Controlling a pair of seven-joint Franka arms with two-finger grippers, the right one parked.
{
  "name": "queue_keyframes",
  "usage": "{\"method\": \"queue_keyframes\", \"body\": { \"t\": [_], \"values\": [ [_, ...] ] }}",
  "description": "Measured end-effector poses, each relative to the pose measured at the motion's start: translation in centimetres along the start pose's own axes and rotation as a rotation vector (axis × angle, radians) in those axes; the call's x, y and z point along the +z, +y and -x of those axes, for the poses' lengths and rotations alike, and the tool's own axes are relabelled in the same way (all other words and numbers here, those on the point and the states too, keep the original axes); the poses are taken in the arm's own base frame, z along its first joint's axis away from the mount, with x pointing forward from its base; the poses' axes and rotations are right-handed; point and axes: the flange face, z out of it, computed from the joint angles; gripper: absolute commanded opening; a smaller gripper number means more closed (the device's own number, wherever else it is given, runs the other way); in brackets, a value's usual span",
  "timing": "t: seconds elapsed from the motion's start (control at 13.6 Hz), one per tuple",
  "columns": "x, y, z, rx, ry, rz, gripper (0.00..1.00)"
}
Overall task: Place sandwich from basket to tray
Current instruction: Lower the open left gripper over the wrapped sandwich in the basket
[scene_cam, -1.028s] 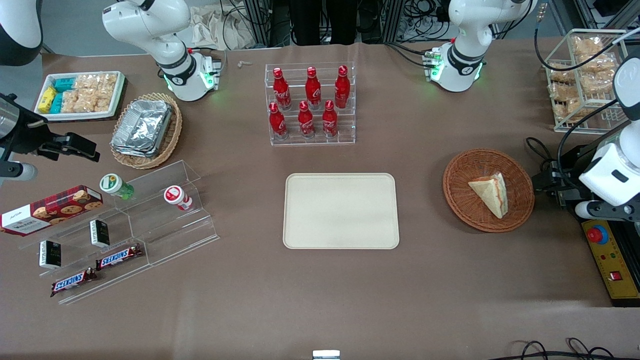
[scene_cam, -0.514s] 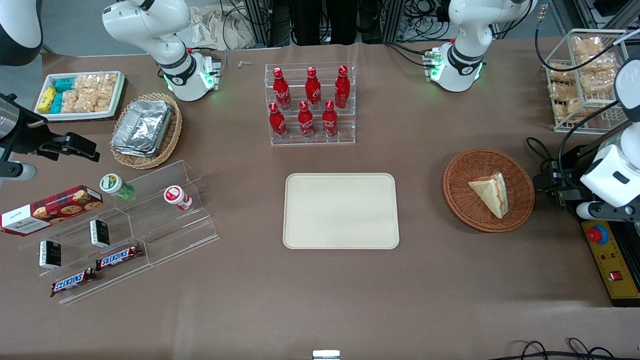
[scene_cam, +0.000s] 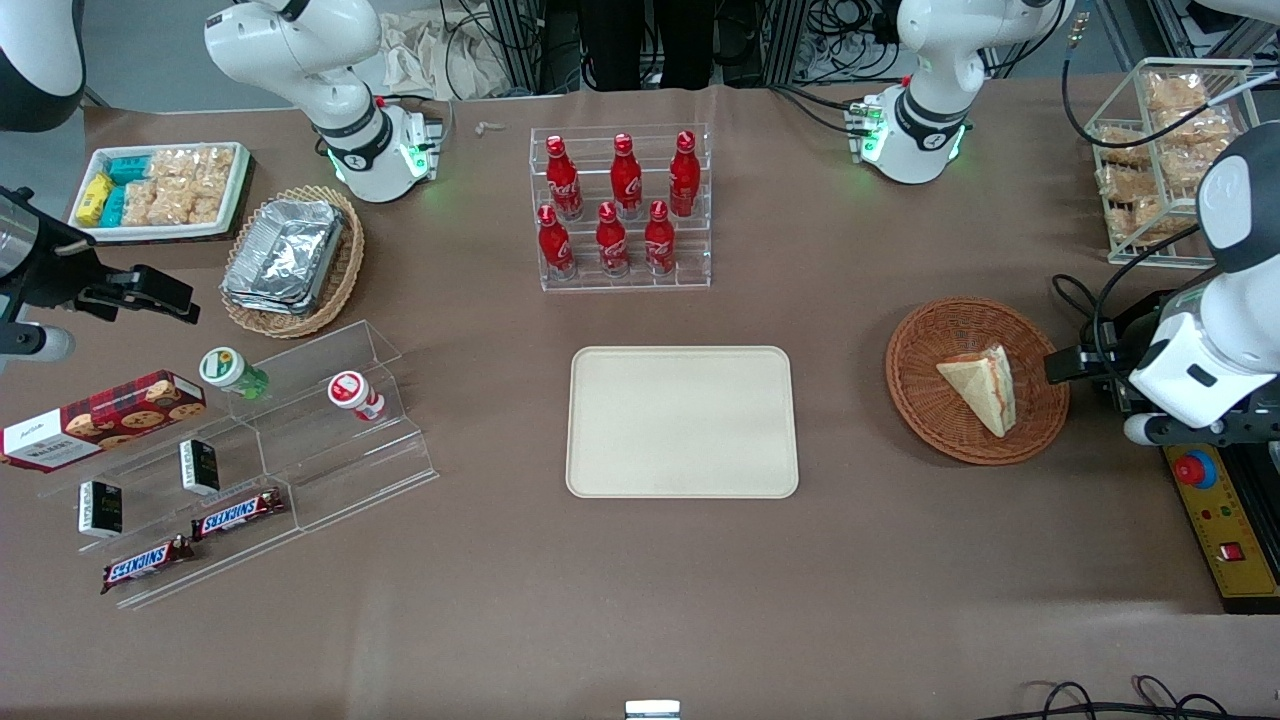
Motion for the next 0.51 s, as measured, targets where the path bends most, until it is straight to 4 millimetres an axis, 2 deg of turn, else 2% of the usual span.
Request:
{"method": "queue_keyframes", "body": {
  "t": [0.22, 0.51],
  "values": [
    [2.3, -0.1, 1.3, -0.016, 0.060, -0.008, 1.00],
    [7.3, -1.5, 3.9, -0.041, 0.036, -0.020, 1.00]
  ]
}}
